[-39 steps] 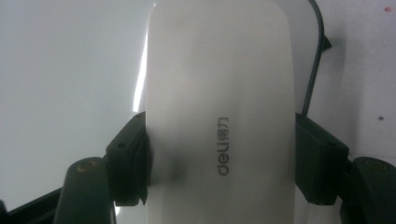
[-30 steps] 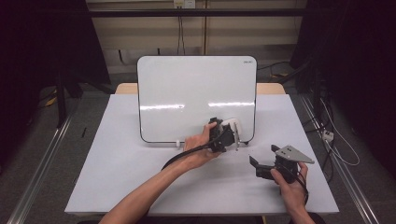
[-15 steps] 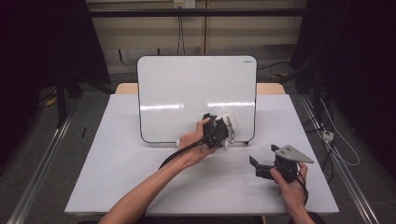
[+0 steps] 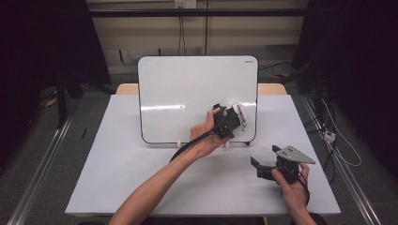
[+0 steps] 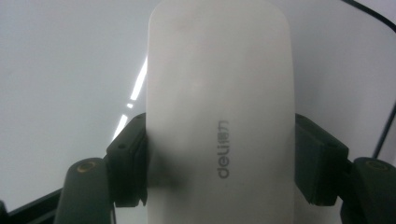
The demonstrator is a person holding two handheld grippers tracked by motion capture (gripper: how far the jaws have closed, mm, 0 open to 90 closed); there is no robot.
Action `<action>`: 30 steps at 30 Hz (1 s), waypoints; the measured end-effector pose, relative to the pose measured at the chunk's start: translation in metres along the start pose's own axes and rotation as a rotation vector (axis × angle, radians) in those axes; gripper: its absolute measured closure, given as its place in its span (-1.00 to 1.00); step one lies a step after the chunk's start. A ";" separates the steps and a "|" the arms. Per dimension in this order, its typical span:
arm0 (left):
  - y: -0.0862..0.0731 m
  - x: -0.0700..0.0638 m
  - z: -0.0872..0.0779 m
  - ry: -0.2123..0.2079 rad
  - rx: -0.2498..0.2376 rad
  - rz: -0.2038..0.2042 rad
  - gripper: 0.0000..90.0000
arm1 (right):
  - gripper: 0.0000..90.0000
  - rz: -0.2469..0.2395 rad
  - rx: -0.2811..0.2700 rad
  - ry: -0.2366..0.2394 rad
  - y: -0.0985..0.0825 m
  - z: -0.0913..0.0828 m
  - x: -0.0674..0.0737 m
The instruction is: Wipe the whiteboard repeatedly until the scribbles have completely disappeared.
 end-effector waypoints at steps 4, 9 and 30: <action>0.005 0.013 0.002 0.016 -0.002 -0.024 -0.30 | -0.87 0.003 0.001 0.001 0.000 0.000 0.000; 0.007 0.028 0.000 -0.004 -0.030 -0.103 -0.30 | -0.87 0.004 -0.001 0.002 0.000 0.000 0.000; -0.005 0.036 -0.021 -0.049 -0.162 -0.240 -0.30 | -0.87 0.006 -0.003 0.000 0.001 0.002 0.001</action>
Point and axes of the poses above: each handheld gripper's, and its own axes: z roughly forward along the jaws, y roughly out of its top, x roughly to its left, the point moved 1 cm from there along z, roughly forward along the jaws, and after that the axes turned 13 degrees about -x, right-handed, at the moved point
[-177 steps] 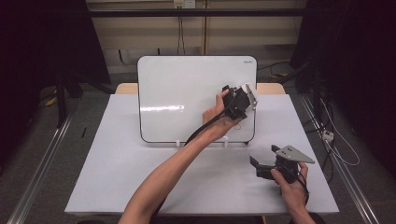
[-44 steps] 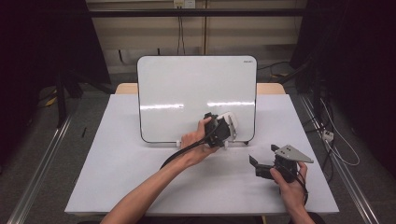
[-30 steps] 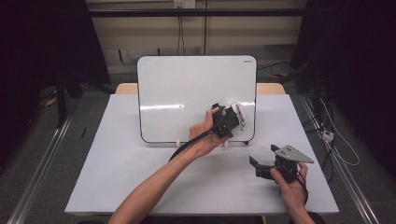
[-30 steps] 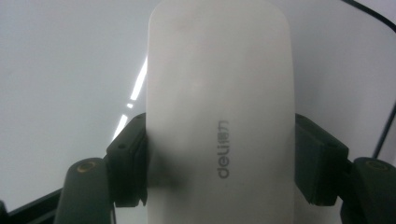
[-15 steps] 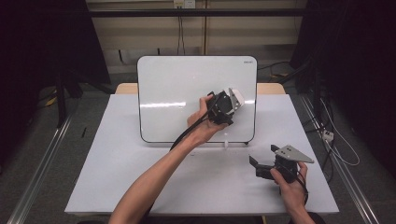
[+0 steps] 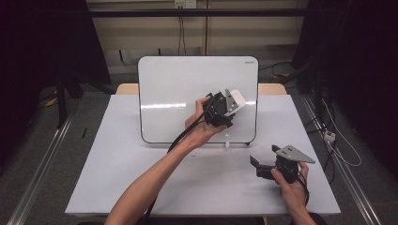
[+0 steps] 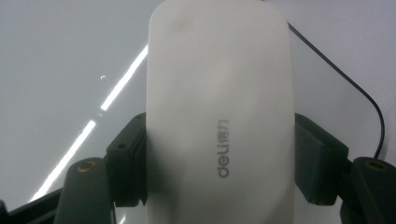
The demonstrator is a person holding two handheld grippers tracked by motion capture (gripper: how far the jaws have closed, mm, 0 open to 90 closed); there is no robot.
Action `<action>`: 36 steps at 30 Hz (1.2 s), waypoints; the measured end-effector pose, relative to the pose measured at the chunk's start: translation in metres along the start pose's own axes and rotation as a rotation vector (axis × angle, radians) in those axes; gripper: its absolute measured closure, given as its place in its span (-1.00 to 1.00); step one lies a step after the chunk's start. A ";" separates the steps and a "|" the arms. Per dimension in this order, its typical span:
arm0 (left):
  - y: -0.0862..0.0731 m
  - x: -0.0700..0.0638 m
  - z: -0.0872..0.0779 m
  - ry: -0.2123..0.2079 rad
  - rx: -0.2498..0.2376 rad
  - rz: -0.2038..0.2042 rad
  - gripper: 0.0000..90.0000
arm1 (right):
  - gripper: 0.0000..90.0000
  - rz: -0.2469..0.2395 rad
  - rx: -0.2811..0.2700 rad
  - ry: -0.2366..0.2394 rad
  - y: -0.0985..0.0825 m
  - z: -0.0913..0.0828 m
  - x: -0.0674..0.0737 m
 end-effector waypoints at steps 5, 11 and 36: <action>-0.011 0.002 -0.008 0.017 0.001 -0.046 -0.30 | -0.87 0.000 0.002 -0.001 -0.001 0.000 -0.001; -0.016 0.007 -0.022 0.018 -0.024 -0.086 -0.30 | -0.87 0.000 0.005 -0.004 -0.001 0.000 -0.002; -0.037 0.031 -0.078 0.078 -0.105 -0.164 -0.30 | -0.87 0.003 0.008 -0.012 0.000 0.000 0.002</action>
Point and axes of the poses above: each handheld gripper's, and its own axes: z roughly forward along the jaws, y roughly out of its top, x roughly to its left, the point moved 1 cm from there along z, roughly forward along the jaws, and after that the axes turned 13 degrees about -x, right-handed, at the moved point
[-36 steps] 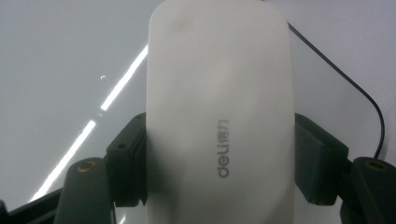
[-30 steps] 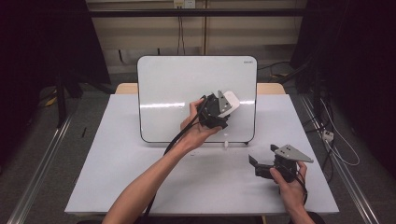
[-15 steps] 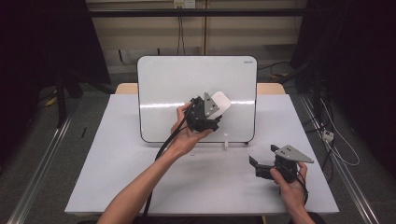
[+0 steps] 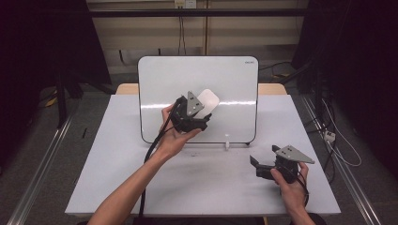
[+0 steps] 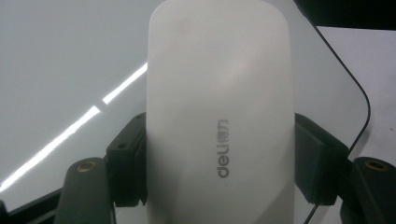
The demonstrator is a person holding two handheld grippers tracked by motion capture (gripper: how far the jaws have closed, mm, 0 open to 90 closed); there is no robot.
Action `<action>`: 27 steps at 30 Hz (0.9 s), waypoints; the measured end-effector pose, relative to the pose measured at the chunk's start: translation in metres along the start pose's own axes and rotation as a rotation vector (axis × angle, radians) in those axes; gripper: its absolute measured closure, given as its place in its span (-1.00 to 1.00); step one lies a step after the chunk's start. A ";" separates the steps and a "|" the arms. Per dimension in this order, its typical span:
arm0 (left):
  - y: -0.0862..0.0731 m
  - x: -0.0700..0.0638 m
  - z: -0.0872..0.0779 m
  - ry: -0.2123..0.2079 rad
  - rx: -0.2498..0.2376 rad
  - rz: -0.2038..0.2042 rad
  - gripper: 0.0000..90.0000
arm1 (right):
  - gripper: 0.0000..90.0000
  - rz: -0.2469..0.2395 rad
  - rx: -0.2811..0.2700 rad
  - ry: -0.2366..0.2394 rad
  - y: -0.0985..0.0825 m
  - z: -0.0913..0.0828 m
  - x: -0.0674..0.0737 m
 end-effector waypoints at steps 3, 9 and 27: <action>-0.003 0.002 -0.007 0.002 -0.005 0.006 -0.30 | -0.87 -0.001 0.002 0.000 -0.001 0.000 0.000; -0.009 0.010 -0.020 0.018 -0.005 0.000 -0.30 | -0.87 -0.003 -0.003 0.009 -0.001 -0.001 -0.001; -0.018 0.043 -0.063 0.126 -0.018 -0.048 -0.30 | -0.87 -0.008 -0.002 0.012 -0.001 0.000 0.000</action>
Point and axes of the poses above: each handheld gripper's, and its own axes: z roughly forward along the jaws, y roughly out of its top, x roughly to its left, the point moved 1 cm from there along z, roughly forward along the jaws, and after that the axes turned 13 degrees about -x, right-handed, at the moved point
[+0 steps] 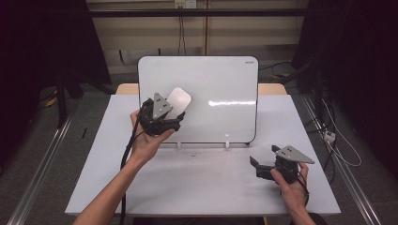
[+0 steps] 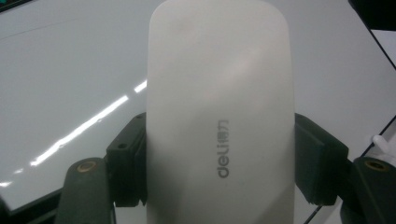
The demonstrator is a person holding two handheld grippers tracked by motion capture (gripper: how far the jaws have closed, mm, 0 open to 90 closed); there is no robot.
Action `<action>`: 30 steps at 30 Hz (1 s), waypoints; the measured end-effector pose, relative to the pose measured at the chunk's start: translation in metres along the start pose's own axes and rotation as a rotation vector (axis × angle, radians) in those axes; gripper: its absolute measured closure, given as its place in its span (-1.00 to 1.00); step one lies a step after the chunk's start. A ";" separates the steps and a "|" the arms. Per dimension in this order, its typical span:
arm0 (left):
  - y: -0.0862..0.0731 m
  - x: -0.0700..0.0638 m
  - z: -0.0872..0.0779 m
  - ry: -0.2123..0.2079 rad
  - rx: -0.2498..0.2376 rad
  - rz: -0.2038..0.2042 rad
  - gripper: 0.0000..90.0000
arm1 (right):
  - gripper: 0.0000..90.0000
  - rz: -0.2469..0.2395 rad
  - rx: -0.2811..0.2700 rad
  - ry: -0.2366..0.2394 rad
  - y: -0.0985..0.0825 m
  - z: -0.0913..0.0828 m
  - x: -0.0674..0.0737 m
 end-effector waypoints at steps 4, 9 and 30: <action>-0.003 0.007 -0.008 0.024 0.002 0.003 -0.30 | -0.87 0.001 0.000 0.000 0.000 0.000 0.000; -0.009 0.012 -0.015 0.046 0.018 0.012 -0.30 | -0.87 0.002 0.002 0.000 0.000 0.000 0.000; -0.050 0.027 -0.040 0.135 0.092 0.025 -0.30 | -0.87 -0.002 0.001 -0.010 0.000 0.000 -0.001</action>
Point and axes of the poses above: each handheld gripper's, and its own axes: z roughly forward along the jaws, y roughly out of its top, x roughly to its left, the point moved 1 cm from there along z, roughly forward along the jaws, and after that the axes turned 13 degrees about -x, right-handed, at the moved point
